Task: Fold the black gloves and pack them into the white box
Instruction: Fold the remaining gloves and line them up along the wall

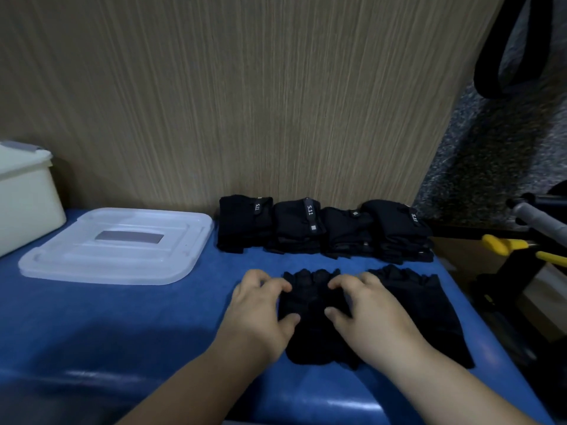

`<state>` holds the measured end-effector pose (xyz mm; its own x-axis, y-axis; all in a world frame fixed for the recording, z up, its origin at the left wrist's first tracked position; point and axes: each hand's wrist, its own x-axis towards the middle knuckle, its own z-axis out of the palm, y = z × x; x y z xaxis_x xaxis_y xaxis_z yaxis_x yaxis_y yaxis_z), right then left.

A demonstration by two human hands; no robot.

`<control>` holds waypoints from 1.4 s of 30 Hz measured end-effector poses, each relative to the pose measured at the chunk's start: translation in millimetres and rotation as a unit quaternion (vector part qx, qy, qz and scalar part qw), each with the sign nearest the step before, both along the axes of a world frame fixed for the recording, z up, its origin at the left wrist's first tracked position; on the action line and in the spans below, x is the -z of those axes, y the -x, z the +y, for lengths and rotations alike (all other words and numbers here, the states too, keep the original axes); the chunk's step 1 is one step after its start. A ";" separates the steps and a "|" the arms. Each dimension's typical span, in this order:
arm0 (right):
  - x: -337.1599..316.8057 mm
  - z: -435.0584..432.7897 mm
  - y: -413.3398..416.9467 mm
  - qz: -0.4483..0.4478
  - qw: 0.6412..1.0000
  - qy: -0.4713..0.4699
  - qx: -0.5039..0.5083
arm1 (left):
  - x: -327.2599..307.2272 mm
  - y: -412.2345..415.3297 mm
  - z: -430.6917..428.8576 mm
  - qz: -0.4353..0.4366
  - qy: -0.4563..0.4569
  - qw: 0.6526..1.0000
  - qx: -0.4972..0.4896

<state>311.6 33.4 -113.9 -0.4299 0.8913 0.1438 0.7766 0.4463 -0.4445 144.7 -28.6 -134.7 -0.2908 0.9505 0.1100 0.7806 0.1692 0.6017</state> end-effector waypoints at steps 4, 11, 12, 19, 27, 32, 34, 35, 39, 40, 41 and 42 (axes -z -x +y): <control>3.1 -1.2 2.4 -0.057 0.993 -0.080 -0.059 | 2.9 -3.7 2.0 0.088 -0.006 0.994 0.059; 4.6 -1.9 0.8 -0.193 0.969 0.048 -0.144 | 7.1 -5.3 2.6 0.182 0.137 0.964 0.137; 4.4 -2.0 0.1 -0.209 0.966 0.052 -0.146 | 6.9 -5.2 1.5 0.190 0.146 0.961 0.135; 6.5 0.9 -2.1 -0.234 0.962 0.052 -0.133 | 7.6 -5.2 -4.7 0.205 0.158 0.958 0.125; -13.1 9.2 -17.5 -0.128 0.989 -0.033 -0.070 | 7.1 -7.2 -4.7 0.204 0.152 0.960 0.116; -39.4 37.3 -74.6 -0.092 0.987 -0.008 0.135 | 6.4 -15.6 -1.7 0.192 0.151 0.963 0.114; -45.7 44.0 -94.4 -0.168 0.966 0.083 0.178 | 6.6 -20.9 1.0 0.185 0.150 0.964 0.119; -45.2 46.4 -101.3 -0.188 0.957 0.123 0.185 | 6.6 -23.6 2.5 0.182 0.150 0.964 0.120; -30.4 54.7 -110.0 -0.202 0.940 0.191 0.198 | 4.6 -32.4 7.5 0.178 0.148 0.965 0.123; -28.4 55.1 -109.8 -0.194 0.938 0.201 0.205 | 4.1 -33.8 8.3 0.177 0.147 0.966 0.122; -26.6 56.3 -110.0 -0.186 0.939 0.203 0.208 | 3.8 -35.1 9.1 0.176 0.145 0.966 0.120; -26.3 56.6 -110.2 -0.179 0.940 0.200 0.210 | 3.5 -36.3 9.7 0.177 0.144 0.966 0.118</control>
<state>421.7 89.9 -87.5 0.0144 0.9452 -0.3261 0.9789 -0.0798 -0.1880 181.0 -18.9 -138.2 -0.0537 0.9919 -0.1155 0.9662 0.0808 0.2447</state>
